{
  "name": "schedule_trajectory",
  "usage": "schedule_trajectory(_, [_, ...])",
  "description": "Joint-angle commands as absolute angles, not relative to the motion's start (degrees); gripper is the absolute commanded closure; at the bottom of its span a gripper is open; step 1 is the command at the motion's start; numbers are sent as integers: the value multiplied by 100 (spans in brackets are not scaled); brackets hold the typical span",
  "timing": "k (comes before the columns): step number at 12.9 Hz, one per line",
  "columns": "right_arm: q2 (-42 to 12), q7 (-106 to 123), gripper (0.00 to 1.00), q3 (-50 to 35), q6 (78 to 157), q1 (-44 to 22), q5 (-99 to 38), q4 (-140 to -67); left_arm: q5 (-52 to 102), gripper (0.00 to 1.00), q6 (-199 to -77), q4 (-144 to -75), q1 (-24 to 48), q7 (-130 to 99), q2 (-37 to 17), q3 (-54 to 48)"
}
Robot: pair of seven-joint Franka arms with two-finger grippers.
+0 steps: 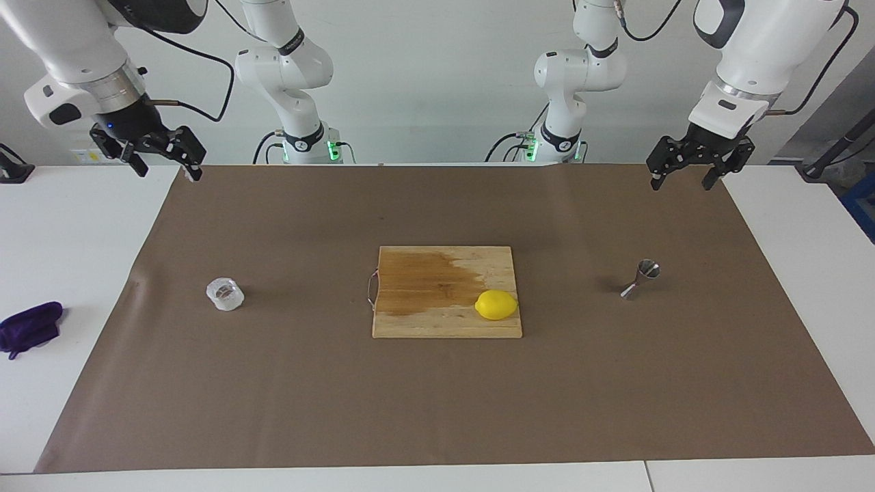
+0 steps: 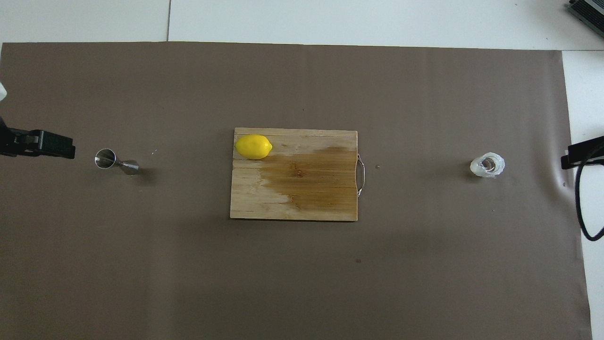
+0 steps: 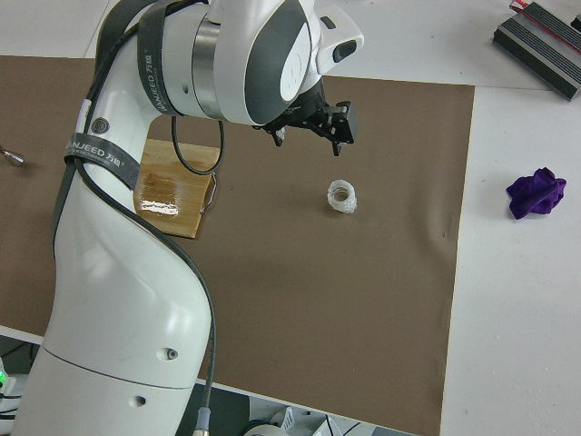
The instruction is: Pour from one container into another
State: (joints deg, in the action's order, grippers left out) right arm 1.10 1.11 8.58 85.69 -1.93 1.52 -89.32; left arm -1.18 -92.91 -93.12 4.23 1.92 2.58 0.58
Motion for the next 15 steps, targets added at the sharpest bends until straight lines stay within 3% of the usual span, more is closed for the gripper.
schedule_trajectory(1, [229, 70, 0, 835, 8596, -185, 158, -9044, -70, 0, -9167, -9255, 510, 185, 316, 132])
schedule_trajectory(7, [229, 70, 0, 835, 8587, -185, 158, -9044, 331, 0, -9325, -9369, 422, 246, 352, 517])
schedule_trajectory(15, [229, 70, 0, 835, 8587, -185, 158, -9053, 1160, 0, -10132, -10054, 457, 158, 282, 1362])
